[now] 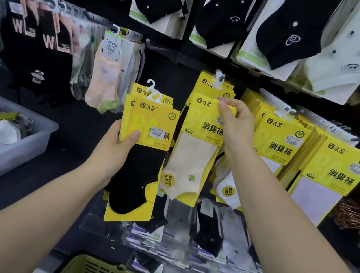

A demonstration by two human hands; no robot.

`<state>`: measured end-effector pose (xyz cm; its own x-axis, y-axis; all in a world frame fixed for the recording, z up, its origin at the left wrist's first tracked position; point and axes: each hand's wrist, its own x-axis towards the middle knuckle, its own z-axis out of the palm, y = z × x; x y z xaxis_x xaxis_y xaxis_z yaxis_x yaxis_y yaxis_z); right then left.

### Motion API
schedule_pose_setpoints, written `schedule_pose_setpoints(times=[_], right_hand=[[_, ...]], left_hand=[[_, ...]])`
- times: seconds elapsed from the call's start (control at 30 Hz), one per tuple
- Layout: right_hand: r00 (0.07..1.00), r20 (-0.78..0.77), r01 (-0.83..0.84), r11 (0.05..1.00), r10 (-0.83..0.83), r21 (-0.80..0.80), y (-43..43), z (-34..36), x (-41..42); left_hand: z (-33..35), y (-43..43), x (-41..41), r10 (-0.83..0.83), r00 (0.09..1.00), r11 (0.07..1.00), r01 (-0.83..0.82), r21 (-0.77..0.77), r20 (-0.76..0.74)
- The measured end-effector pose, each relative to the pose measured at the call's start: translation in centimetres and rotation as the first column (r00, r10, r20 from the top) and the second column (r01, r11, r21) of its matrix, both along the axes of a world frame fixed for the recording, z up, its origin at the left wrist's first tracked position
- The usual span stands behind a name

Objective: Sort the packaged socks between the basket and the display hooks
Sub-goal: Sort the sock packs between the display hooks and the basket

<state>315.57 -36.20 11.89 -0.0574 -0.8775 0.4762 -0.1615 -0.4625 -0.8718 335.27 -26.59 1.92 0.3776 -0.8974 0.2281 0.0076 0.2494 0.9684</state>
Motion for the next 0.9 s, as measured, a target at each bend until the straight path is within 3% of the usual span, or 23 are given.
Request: schedule_pose_setpoints(times=[0.2, 0.3, 0.47, 0.73, 0.9], right_hand=[[0.996, -0.075, 0.045, 0.993, -0.053, -0.106, 0.1, 1.8, 1.3], [0.987, -0.138, 0.075, 0.995, -0.083, -0.063, -0.4, 2.9, 2.3], [0.988, -0.118, 0.089, 0.995, -0.095, -0.054, 0.1, 3.2, 2.0], [0.982, -0.187, -0.042, 0.993, 0.021, -0.11, 4.6, 3.1, 0.5], [0.946, -0.297, -0.11, 0.99, 0.132, 0.089, 7.5, -3.5, -0.3]], left_hand=[[-0.7, 0.9, 0.6, -0.006, 0.999, 1.0, 0.007, 0.016, -0.043], [-1.0, 1.2, 0.9, -0.015, 0.999, 0.999, 0.016, 0.034, -0.029], [-1.6, 1.7, 1.8, -0.029, 0.999, 0.998, 0.03, 0.056, -0.016], [-2.9, 3.0, 1.2, -0.063, 0.996, 0.994, 0.069, 0.087, -0.068], [-5.4, 5.2, -0.1, -0.13, 0.987, 0.98, 0.143, 0.142, -0.096]])
